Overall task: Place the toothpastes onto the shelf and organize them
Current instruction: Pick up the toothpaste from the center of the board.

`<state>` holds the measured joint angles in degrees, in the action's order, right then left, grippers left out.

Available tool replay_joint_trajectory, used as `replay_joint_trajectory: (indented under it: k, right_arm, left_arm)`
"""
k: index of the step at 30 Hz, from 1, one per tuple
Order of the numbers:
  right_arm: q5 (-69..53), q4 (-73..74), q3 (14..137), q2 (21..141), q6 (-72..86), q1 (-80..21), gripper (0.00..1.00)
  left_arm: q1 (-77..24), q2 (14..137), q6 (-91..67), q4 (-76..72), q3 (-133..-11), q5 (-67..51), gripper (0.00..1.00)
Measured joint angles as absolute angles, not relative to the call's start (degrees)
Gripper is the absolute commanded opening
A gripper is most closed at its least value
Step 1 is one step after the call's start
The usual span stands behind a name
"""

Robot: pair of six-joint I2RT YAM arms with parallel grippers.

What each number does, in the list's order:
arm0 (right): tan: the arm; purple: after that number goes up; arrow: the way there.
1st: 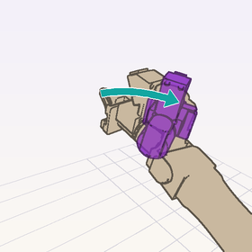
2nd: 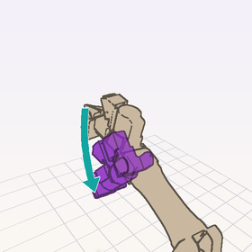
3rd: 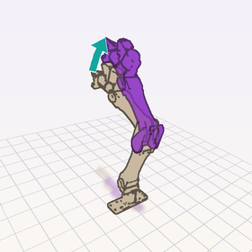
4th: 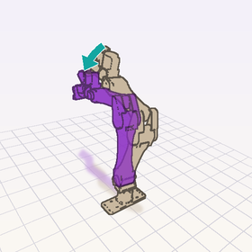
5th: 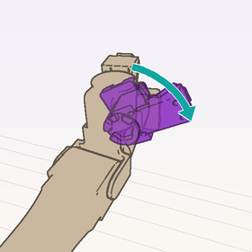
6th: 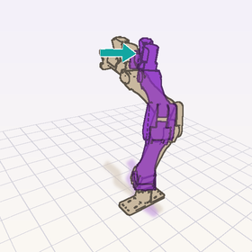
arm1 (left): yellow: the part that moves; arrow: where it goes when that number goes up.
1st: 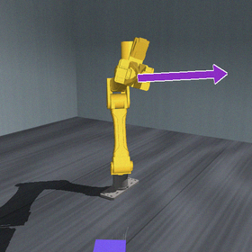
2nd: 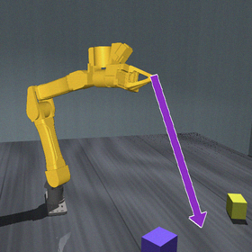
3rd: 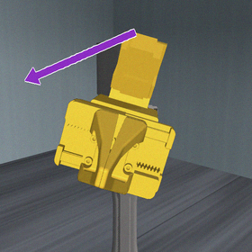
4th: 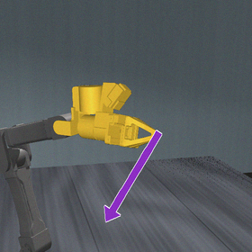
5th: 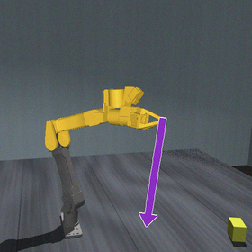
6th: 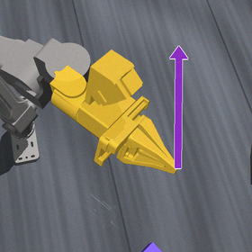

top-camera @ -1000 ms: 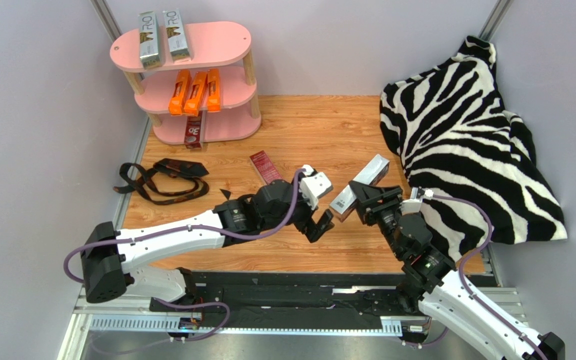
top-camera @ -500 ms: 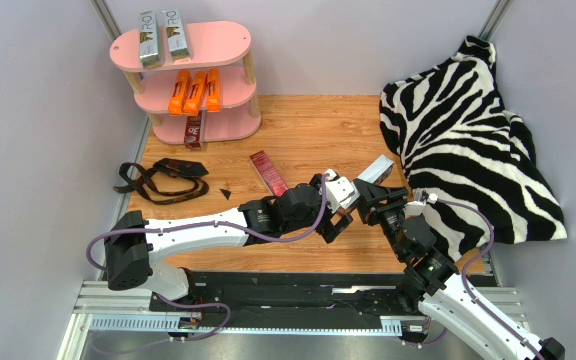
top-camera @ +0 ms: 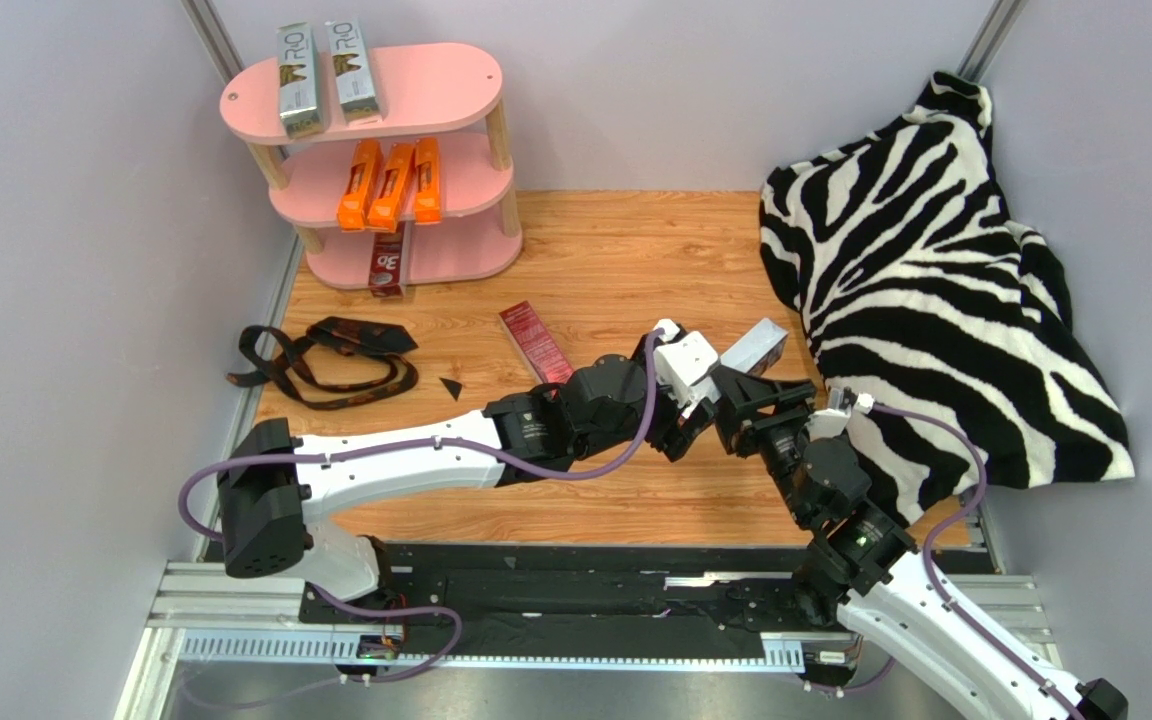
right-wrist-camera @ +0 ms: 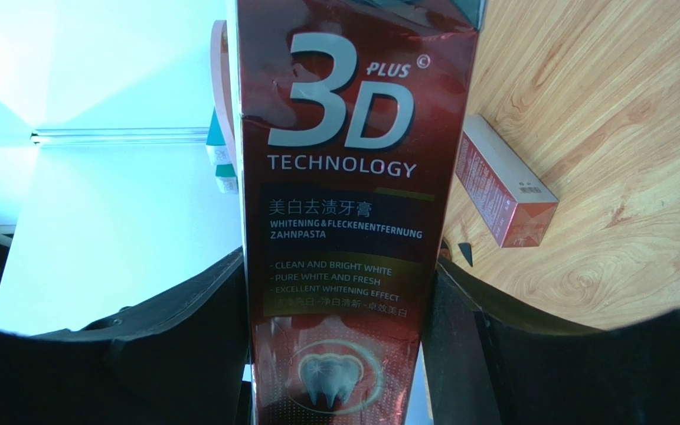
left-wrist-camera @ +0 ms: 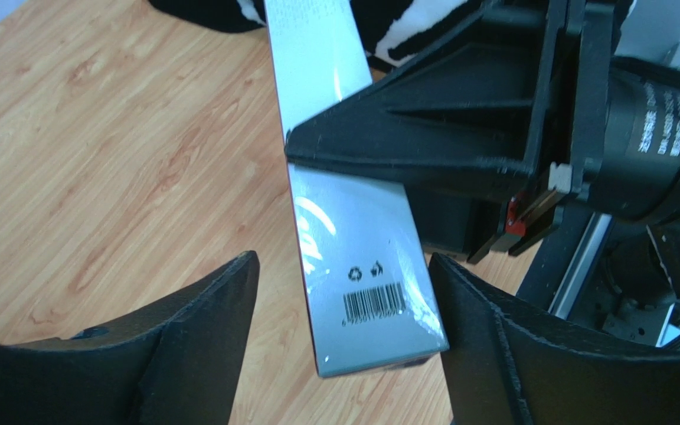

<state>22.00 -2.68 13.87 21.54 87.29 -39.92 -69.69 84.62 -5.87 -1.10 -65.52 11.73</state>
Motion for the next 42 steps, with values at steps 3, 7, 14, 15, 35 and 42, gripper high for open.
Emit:
replay_joint_trajectory:
  k: [3,7,14,15,35,42]
  right_arm:
    - [22.0,-2.7,13.8,21.2,87.3,-39.9,0.65]
    - [22.0,-2.5,13.9,20.4,87.3,-39.9,0.65]
    - [22.1,-2.3,13.9,18.3,87.3,-39.9,0.65]
    - [22.1,-2.3,13.9,18.2,87.2,-39.9,0.65]
    - [22.0,1.8,15.3,16.7,85.0,-39.9,1.00]
    - [22.2,5.0,16.6,15.8,83.0,-39.9,1.00]
  left_arm:
    - [-69.7,85.4,-6.0,-1.8,-66.5,11.7,0.65]
    - [-69.8,86.1,-6.0,-1.7,-66.5,11.7,0.74]
    - [-69.8,87.4,-6.2,-1.1,-66.9,12.2,0.68]
    - [-69.8,87.4,-6.3,-1.1,-66.9,12.2,0.63]
    - [-66.2,85.8,-10.1,-2.4,-63.5,6.8,0.37]
    - [-59.0,80.2,-15.2,-3.3,-55.7,1.7,0.37]
